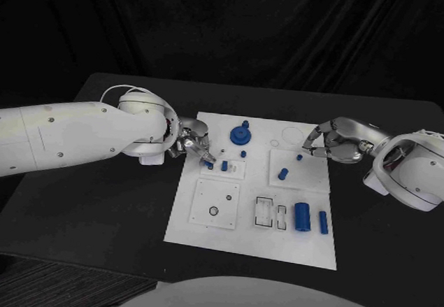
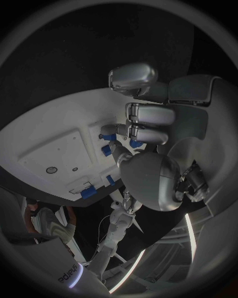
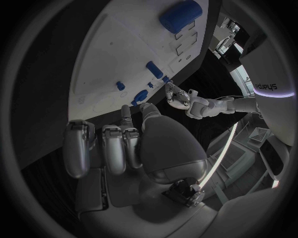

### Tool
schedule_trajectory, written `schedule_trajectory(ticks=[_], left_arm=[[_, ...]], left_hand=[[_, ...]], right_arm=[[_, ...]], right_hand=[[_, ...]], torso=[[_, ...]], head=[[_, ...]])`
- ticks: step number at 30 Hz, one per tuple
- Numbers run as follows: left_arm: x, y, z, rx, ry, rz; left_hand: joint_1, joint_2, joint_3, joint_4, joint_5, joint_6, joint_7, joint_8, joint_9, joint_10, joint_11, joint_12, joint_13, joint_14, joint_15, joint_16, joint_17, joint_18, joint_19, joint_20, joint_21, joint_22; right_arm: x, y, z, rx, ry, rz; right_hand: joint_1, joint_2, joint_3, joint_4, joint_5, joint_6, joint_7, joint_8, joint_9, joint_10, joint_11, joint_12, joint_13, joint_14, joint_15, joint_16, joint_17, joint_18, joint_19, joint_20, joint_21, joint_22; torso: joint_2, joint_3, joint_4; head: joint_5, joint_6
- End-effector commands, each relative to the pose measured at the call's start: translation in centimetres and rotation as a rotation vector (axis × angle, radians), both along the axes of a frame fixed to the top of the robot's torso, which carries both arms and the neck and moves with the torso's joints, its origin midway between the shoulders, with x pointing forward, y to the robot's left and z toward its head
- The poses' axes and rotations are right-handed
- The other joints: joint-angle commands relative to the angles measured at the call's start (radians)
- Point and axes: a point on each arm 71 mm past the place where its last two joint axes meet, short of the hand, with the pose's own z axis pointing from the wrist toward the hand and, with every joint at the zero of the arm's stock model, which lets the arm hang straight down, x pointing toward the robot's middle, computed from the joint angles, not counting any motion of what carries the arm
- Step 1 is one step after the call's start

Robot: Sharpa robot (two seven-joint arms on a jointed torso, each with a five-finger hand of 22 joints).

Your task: Assemble the parts on the task board

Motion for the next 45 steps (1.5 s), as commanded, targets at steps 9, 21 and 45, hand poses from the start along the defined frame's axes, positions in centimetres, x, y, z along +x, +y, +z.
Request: schedule_trajectory(ticks=[9, 21, 45], left_arm=[[-0.05, 0.09, -0.02, 0.003, 0.0, -0.007], [-0.1, -0.12, -0.22, 0.005, 0.006, -0.013], [-0.21, -0.3, -0.62, 0.009, 0.019, -0.019]], left_hand=[[0.002, 0.011, -0.001, 0.007, 0.005, 0.0, -0.005, 0.005, -0.001, 0.102, -0.005, -0.001, 0.261, 0.102, -0.007, 0.003, 0.263, 0.014, 0.004, -0.003, 0.002, 0.164], [-0.003, 0.011, -0.007, 0.014, -0.001, 0.0, -0.004, 0.007, -0.001, 0.102, -0.005, -0.001, 0.261, 0.102, -0.007, 0.003, 0.263, 0.014, 0.002, -0.003, -0.002, 0.163], [-0.01, 0.01, -0.024, 0.03, -0.049, -0.002, -0.004, 0.009, -0.004, 0.102, -0.005, -0.001, 0.261, 0.102, -0.006, 0.003, 0.263, 0.015, 0.001, -0.002, -0.005, 0.162]], right_arm=[[0.05, -0.1, -0.18, -0.011, 0.01, -0.018], [0.07, -0.1, -0.2, -0.012, 0.012, -0.018], [0.1, -0.16, -0.23, -0.013, 0.013, -0.02]], right_hand=[[0.014, 0.004, 0.005, -0.007, 0.006, 0.007, 0.002, -0.005, -0.002, 0.106, -0.004, -0.003, 0.262, 0.109, -0.003, 0.003, 0.263, 0.015, 0.037, 0.0, -0.007, 0.222], [0.017, 0.004, 0.008, -0.01, 0.006, 0.008, 0.002, -0.005, -0.002, 0.106, -0.004, -0.003, 0.262, 0.109, -0.003, 0.003, 0.263, 0.015, 0.037, 0.0, -0.008, 0.222], [0.019, 0.004, 0.009, -0.011, 0.006, 0.008, 0.002, -0.005, -0.002, 0.106, -0.004, -0.003, 0.262, 0.109, -0.003, 0.003, 0.263, 0.016, 0.036, 0.0, -0.009, 0.221]], torso=[[-0.001, -0.0008, 0.0008], [0.0, -0.0007, 0.0], [-0.001, -0.0004, 0.001]], head=[[0.003, 0.0], [0.004, 0.0], [0.007, 0.0]])
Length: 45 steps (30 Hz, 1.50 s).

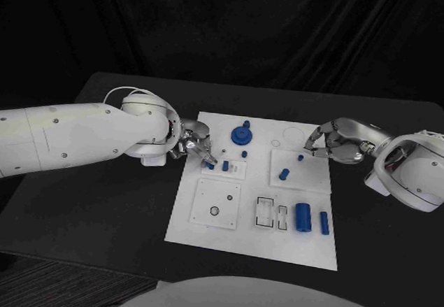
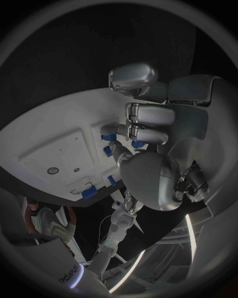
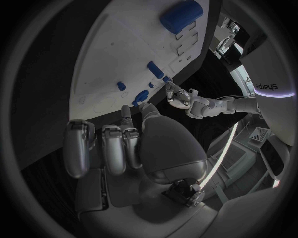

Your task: Assemble the parts on the task board

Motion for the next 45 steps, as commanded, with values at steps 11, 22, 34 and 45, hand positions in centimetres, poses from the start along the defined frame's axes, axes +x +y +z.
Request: schedule_trajectory(ticks=[11, 22, 34, 45], left_arm=[[-0.18, -0.15, -0.28, 0.011, 0.019, -0.023], [-0.11, 0.01, -0.3, 0.012, 0.02, -0.02], [-0.19, 0.14, -0.24, 0.005, 0.015, -0.017], [-0.31, 0.31, -0.24, 0.006, 0.018, -0.018]], left_hand=[[-0.157, -0.02, -0.19, 0.183, -0.141, -0.02, 0.013, -0.01, -0.029, 0.102, 0.012, -0.001, 0.261, 0.102, 0.008, 0.003, 0.264, 0.016, -0.004, 0.01, -0.018, 0.16], [-0.199, 0.001, -0.25, 0.248, -0.142, -0.019, 0.014, 0.012, -0.007, 0.102, 0.014, -0.001, 0.261, 0.102, 0.01, 0.003, 0.264, 0.016, -0.004, 0.012, -0.017, 0.161], [-0.16, 0.051, -0.267, 0.239, -0.007, -0.049, 0.007, 0.07, 0.071, 0.102, 0.009, -0.001, 0.261, 0.102, 0.006, 0.003, 0.264, 0.017, -0.005, 0.009, -0.019, 0.16], [-0.111, 0.063, -0.236, 0.227, 0.153, -0.06, 0.005, 0.067, 0.077, 0.102, 0.007, -0.001, 0.261, 0.102, 0.004, 0.003, 0.264, 0.017, -0.006, 0.008, -0.02, 0.16]], right_arm=[[0.04, -0.13, -0.2, -0.011, 0.011, -0.016], [0.05, -0.15, -0.26, -0.012, 0.013, -0.016], [0.07, -0.19, -0.33, -0.013, 0.015, -0.017], [0.07, -0.21, -0.35, -0.014, 0.016, -0.018]], right_hand=[[0.009, 0.001, 0.002, -0.004, 0.006, 0.008, 0.002, -0.005, -0.002, 0.108, -0.005, -0.003, 0.261, 0.106, -0.003, 0.003, 0.263, 0.016, 0.035, 0.0, -0.007, 0.22], [0.01, 0.001, 0.003, -0.005, 0.006, 0.009, 0.002, -0.005, -0.002, 0.108, -0.005, -0.003, 0.261, 0.106, -0.003, 0.003, 0.263, 0.016, 0.035, 0.0, -0.007, 0.22], [0.013, 0.001, 0.005, -0.007, 0.007, 0.009, 0.002, -0.005, -0.003, 0.108, -0.005, -0.003, 0.261, 0.106, -0.003, 0.003, 0.263, 0.017, 0.033, 0.0, -0.01, 0.219], [0.017, -0.003, 0.019, -0.014, 0.042, 0.011, 0.004, -0.009, -0.007, 0.108, -0.003, -0.003, 0.261, 0.106, -0.002, 0.003, 0.263, 0.018, 0.031, 0.001, -0.014, 0.218]], torso=[[0.0, 0.0002, 0.0005], [0.0, 0.0001, -0.0004], [0.0, -0.0001, 0.0006], [-0.001, 0.0006, 0.0003]], head=[[0.0, 0.0], [0.0, 0.0], [-0.002, 0.0], [-0.003, 0.0]])
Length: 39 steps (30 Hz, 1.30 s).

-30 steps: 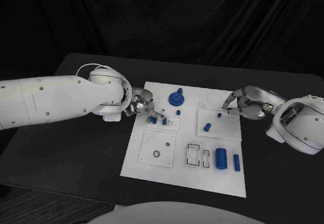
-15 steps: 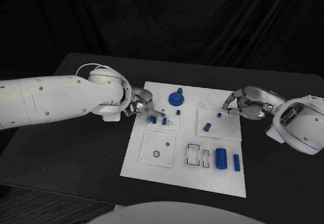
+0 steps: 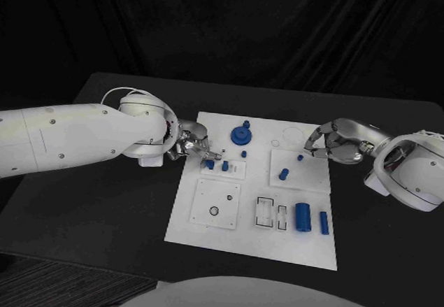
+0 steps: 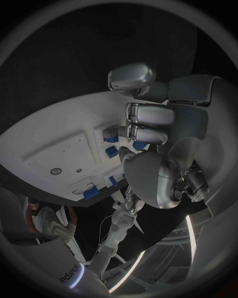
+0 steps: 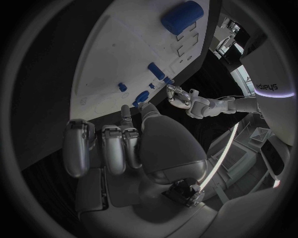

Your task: Assemble the parts on the task board

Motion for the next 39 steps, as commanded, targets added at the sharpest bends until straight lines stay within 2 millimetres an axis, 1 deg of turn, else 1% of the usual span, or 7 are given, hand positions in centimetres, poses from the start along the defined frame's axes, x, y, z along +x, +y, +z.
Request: schedule_trajectory(ticks=[1, 12, 14, 17, 23, 27, 39], left_arm=[[-0.19, -0.1, -0.11, -0.001, 0.006, -0.016], [-0.31, -0.14, -0.01, -0.011, -0.003, -0.015], [-0.35, -0.14, -0.01, -0.011, -0.002, -0.016], [-0.41, -0.12, -0.01, -0.01, 0.0, -0.017], [-0.47, -0.03, 0.03, -0.013, -0.003, -0.015], [-0.48, 0.06, 0.07, -0.015, -0.006, -0.012], [-0.58, 0.24, 0.18, -0.018, -0.01, -0.008]], left_hand=[[0.009, 0.002, 0.007, 0.0, 0.008, -0.004, 0.0, 0.003, 0.001, 0.103, 0.0, -0.001, 0.261, 0.106, 0.001, 0.003, 0.264, 0.017, -0.002, 0.004, -0.003, 0.16], [0.01, 0.004, 0.009, 0.001, 0.013, 0.0, -0.001, 0.004, 0.0, 0.103, -0.001, -0.001, 0.261, 0.106, 0.0, 0.003, 0.264, 0.017, -0.001, 0.004, -0.002, 0.16], [0.014, 0.005, 0.015, 0.002, 0.036, 0.006, -0.002, 0.003, -0.002, 0.103, -0.002, -0.001, 0.261, 0.106, -0.001, 0.003, 0.264, 0.017, -0.001, 0.004, -0.002, 0.16], [0.02, 0.0, 0.023, -0.001, 0.057, 0.009, -0.004, 0.001, -0.006, 0.103, -0.003, -0.001, 0.261, 0.106, -0.002, 0.003, 0.264, 0.017, 0.0, 0.003, -0.001, 0.161], [0.02, -0.001, 0.023, 0.0, 0.057, 0.011, -0.004, 0.001, -0.006, 0.103, -0.004, -0.001, 0.261, 0.106, -0.002, 0.003, 0.264, 0.016, 0.0, 0.002, 0.0, 0.161], [0.015, -0.001, 0.023, 0.008, 0.044, 0.015, -0.004, 0.0, -0.008, 0.103, -0.004, -0.001, 0.261, 0.106, -0.003, 0.003, 0.264, 0.016, 0.001, 0.002, 0.001, 0.161], [0.014, 0.001, 0.025, 0.012, 0.036, 0.024, -0.006, 0.004, -0.008, 0.103, -0.005, -0.001, 0.261, 0.106, -0.003, 0.003, 0.264, 0.015, 0.005, 0.001, 0.007, 0.163]], right_arm=[[0.01, -0.13, -0.19, -0.01, 0.011, -0.016], [0.03, -0.14, -0.21, -0.011, 0.011, -0.017], [0.03, -0.14, -0.21, -0.011, 0.012, -0.017], [0.04, -0.14, -0.22, -0.011, 0.012, -0.017], [0.05, -0.11, -0.23, -0.012, 0.013, -0.016], [0.07, -0.13, -0.24, -0.013, 0.013, -0.016], [0.09, -0.13, -0.27, -0.014, 0.015, -0.018]], right_hand=[[0.012, 0.001, 0.005, 0.0, 0.003, 0.008, 0.001, -0.005, -0.001, 0.108, -0.003, -0.003, 0.26, 0.107, -0.003, 0.003, 0.263, 0.018, 0.031, 0.001, -0.004, 0.218], [0.012, 0.001, 0.007, -0.001, 0.008, 0.009, 0.001, -0.006, -0.001, 0.108, -0.003, -0.003, 0.26, 0.107, -0.003, 0.003, 0.263, 0.018, 0.03, 0.001, -0.005, 0.218], [0.012, 0.001, 0.007, -0.001, 0.008, 0.009, 0.001, -0.006, -0.001, 0.108, -0.003, -0.003, 0.26, 0.107, -0.003, 0.003, 0.263, 0.018, 0.03, 0.001, -0.005, 0.218], [0.012, 0.001, 0.007, -0.001, 0.008, 0.009, 0.001, -0.006, -0.001, 0.108, -0.003, -0.003, 0.26, 0.107, -0.003, 0.003, 0.263, 0.018, 0.03, 0.001, -0.005, 0.218], [0.012, 0.0, 0.008, -0.001, 0.009, 0.009, 0.001, -0.006, -0.002, 0.108, -0.003, -0.003, 0.26, 0.107, -0.003, 0.003, 0.263, 0.018, 0.03, 0.001, -0.005, 0.218], [0.012, 0.0, 0.008, -0.001, 0.009, 0.009, 0.001, -0.006, -0.002, 0.108, -0.003, -0.003, 0.26, 0.107, -0.003, 0.003, 0.263, 0.018, 0.03, 0.001, -0.005, 0.218], [0.012, 0.0, 0.008, -0.001, 0.009, 0.009, 0.001, -0.006, -0.002, 0.108, -0.003, -0.003, 0.26, 0.107, -0.003, 0.003, 0.263, 0.018, 0.03, 0.001, -0.005, 0.218]], torso=[[-0.001, 0.0006, 0.0], [0.0, 0.0005, 0.0002], [0.0, 0.0003, 0.0001], [0.0, 0.0004, 0.0003], [0.0, 0.0006, -0.0001], [0.0, 0.0008, -0.0001], [0.0, 0.0007, 0.0007]], head=[[0.0, 0.0], [0.001, 0.0], [0.001, 0.0], [0.001, 0.0], [0.0, 0.0], [0.001, 0.0], [-0.002, 0.0]])
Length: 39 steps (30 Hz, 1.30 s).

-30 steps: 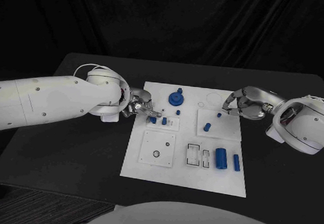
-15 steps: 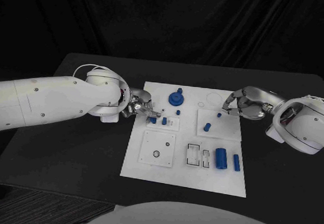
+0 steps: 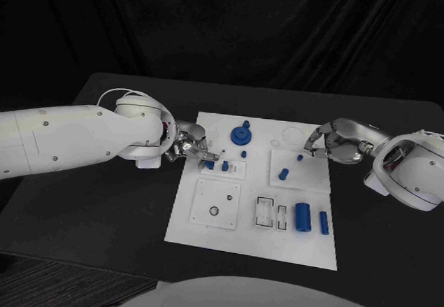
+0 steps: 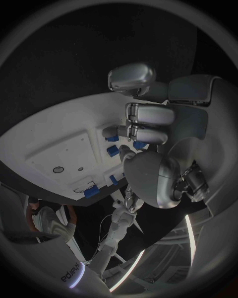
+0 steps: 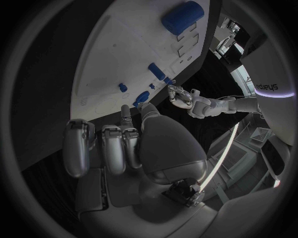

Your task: Assemble the parts on the task board

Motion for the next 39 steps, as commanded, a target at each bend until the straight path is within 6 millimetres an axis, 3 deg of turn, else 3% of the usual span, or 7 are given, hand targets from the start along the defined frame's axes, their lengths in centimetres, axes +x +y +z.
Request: schedule_trajectory(ticks=[1, 8, 19, 30, 36, 39], left_arm=[[-0.1, -0.1, 0.1, -0.01, -0.008, -0.01], [-0.1, -0.3, 0.2, -0.016, -0.014, -0.011], [-0.1, -0.6, 0.3, -0.016, -0.013, -0.019], [-0.1, -0.4, 0.2, -0.008, -0.005, -0.019], [-0.1, -0.3, 0.5, -0.034, -0.038, -0.003], [0.0, -0.1, 1.1, -0.063, -0.078, 0.016]], left_hand=[[0.001, 0.002, 0.0, 0.006, -0.006, 0.006, -0.003, 0.004, 0.0, 0.103, -0.005, -0.001, 0.261, 0.106, -0.003, 0.003, 0.263, 0.015, 0.005, 0.001, 0.003, 0.163], [0.003, 0.002, 0.002, 0.006, -0.004, 0.013, -0.005, 0.007, 0.001, 0.103, -0.007, -0.001, 0.261, 0.106, -0.004, 0.003, 0.263, 0.015, 0.006, 0.0, 0.004, 0.163], [0.011, 0.002, 0.01, 0.001, 0.01, 0.014, -0.007, 0.005, -0.001, 0.103, -0.009, -0.001, 0.261, 0.106, -0.007, 0.003, 0.263, 0.015, 0.007, -0.001, 0.005, 0.163], [0.041, -0.011, 0.044, -0.032, 0.07, 0.016, -0.009, -0.007, -0.012, 0.103, -0.012, -0.001, 0.261, 0.106, -0.01, 0.003, 0.263, 0.015, 0.007, -0.006, 0.003, 0.163], [0.033, -0.026, 0.039, -0.029, 0.049, 0.02, -0.008, -0.008, -0.013, 0.103, -0.012, -0.001, 0.261, 0.106, -0.01, 0.003, 0.263, 0.014, 0.01, -0.006, 0.008, 0.164], [0.036, -0.048, 0.028, -0.03, 0.021, 0.029, -0.011, -0.001, -0.009, 0.103, -0.014, -0.001, 0.261, 0.106, -0.011, 0.003, 0.263, 0.012, 0.017, -0.007, 0.018, 0.167]], right_arm=[[0.0, -0.1, -0.2, -0.011, 0.012, -0.017], [0.0, -0.2, -0.2, -0.012, 0.012, -0.019], [0.1, -0.1, -0.2, -0.011, 0.011, -0.018], [0.1, -0.1, -0.2, -0.01, 0.009, -0.018], [0.1, -0.2, -0.2, -0.009, 0.007, -0.02], [0.0, -0.3, -0.2, -0.006, 0.001, -0.023]], right_hand=[[0.01, -0.002, 0.005, 0.001, 0.005, 0.007, -0.001, -0.006, -0.001, 0.108, -0.003, -0.007, 0.261, 0.108, -0.004, 0.003, 0.263, 0.018, 0.03, 0.001, -0.005, 0.218], [0.01, -0.003, 0.007, 0.0, 0.008, 0.007, -0.001, -0.006, -0.001, 0.108, -0.003, -0.007, 0.261, 0.108, -0.004, 0.003, 0.263, 0.019, 0.029, 0.001, -0.007, 0.217], [0.01, -0.003, 0.007, 0.0, 0.008, 0.007, -0.001, -0.006, -0.001, 0.108, -0.003, -0.007, 0.261, 0.108, -0.004, 0.003, 0.263, 0.019, 0.029, 0.001, -0.007, 0.217], [0.01, -0.003, 0.007, 0.0, 0.008, 0.007, -0.001, -0.006, -0.001, 0.108, -0.003, -0.007, 0.261, 0.108, -0.004, 0.003, 0.263, 0.019, 0.029, 0.001, -0.007, 0.217], [0.01, -0.003, 0.007, 0.0, 0.008, 0.007, -0.001, -0.006, -0.001, 0.108, -0.003, -0.007, 0.261, 0.108, -0.004, 0.003, 0.263, 0.019, 0.029, 0.001, -0.007, 0.217], [0.01, -0.003, 0.007, 0.0, 0.008, 0.007, -0.001, -0.006, -0.001, 0.108, -0.003, -0.007, 0.261, 0.108, -0.004, 0.003, 0.263, 0.019, 0.029, 0.001, -0.007, 0.217]], torso=[[0.0, 0.0003, 0.0005], [0.0, 0.0013, -0.0003], [0.0, -0.0003, -0.0009], [0.0, 0.0, -0.0006], [0.0, -0.0001, -0.0008], [0.0, 0.0, -0.0002]], head=[[-0.002, 0.0], [-0.001, 0.0], [0.0, 0.0], [-0.001, 0.0], [-0.004, 0.0], [-0.006, 0.0]])
